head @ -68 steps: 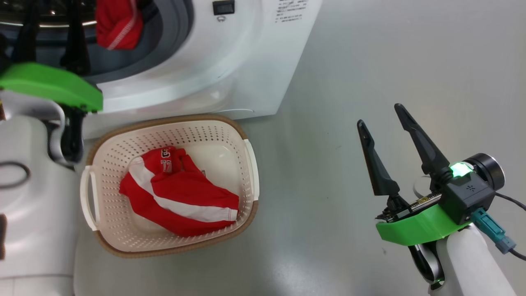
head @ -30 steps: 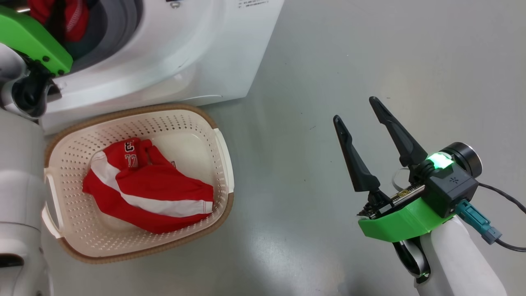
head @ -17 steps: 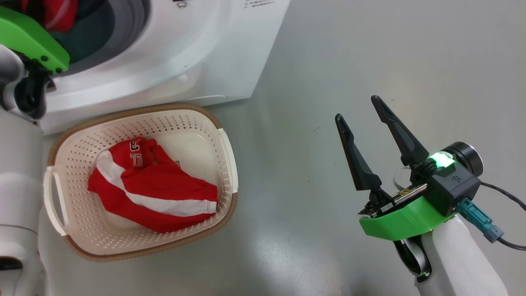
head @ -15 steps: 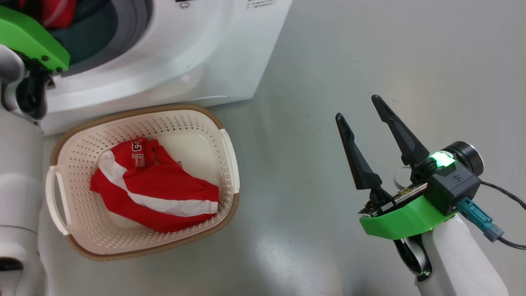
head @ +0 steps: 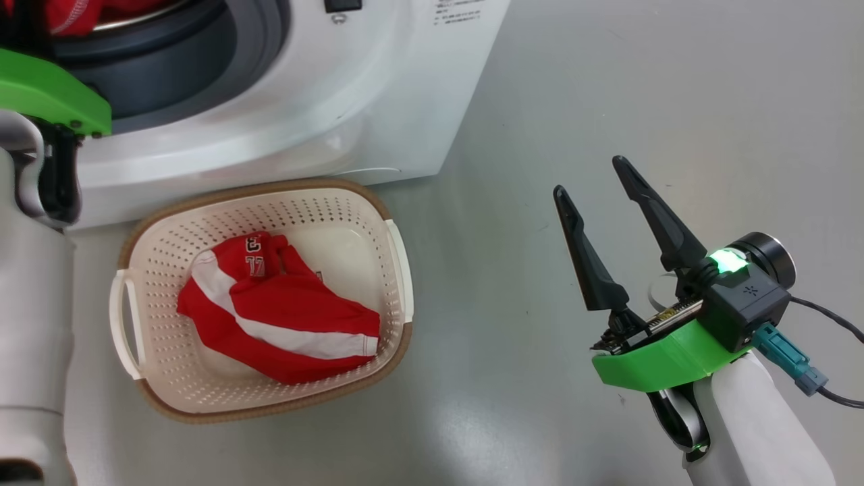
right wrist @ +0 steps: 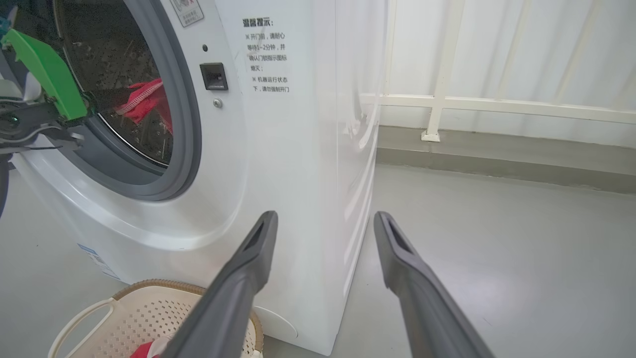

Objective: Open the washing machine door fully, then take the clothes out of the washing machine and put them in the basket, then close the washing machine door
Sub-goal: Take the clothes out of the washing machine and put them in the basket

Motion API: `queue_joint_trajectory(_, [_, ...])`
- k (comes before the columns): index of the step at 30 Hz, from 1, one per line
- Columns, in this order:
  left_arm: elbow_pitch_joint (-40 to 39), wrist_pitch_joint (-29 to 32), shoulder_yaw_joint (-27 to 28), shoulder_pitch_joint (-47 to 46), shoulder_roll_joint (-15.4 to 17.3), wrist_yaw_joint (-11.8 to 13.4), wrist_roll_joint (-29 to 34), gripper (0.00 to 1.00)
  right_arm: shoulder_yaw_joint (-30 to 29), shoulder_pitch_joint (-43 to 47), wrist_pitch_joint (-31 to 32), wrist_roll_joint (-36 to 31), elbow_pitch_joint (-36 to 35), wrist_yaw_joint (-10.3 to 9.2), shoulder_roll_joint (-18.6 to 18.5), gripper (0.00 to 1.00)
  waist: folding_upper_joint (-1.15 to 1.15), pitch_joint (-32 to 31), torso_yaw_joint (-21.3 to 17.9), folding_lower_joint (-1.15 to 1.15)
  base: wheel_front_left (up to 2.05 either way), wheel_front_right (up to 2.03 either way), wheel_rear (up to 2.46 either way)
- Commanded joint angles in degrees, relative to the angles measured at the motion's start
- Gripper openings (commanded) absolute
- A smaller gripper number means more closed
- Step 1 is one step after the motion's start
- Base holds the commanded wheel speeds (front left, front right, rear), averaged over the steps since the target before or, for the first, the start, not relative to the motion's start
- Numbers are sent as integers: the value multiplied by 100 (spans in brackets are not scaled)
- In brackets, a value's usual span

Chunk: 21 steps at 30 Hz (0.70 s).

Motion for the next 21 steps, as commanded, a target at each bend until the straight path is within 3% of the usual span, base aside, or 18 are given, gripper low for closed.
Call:
queue_joint_trajectory(1, [-318,-69,77,154,307,81,131,0,75,2,-35,-19,-112,20,24,100,0,-38,47,0,0,0,0])
queue_joint_trajectory(7, [-1428,-75,226,805,279,316,549,0,119,9,-35,-20,-83,20,2,100,0,-198,144,0,0,0,0])
queue_joint_trajectory(21, [-3298,-76,691,2366,-83,398,1177,0,114,184,-35,26,13,20,-8,100,0,-794,271,0,0,0,0])
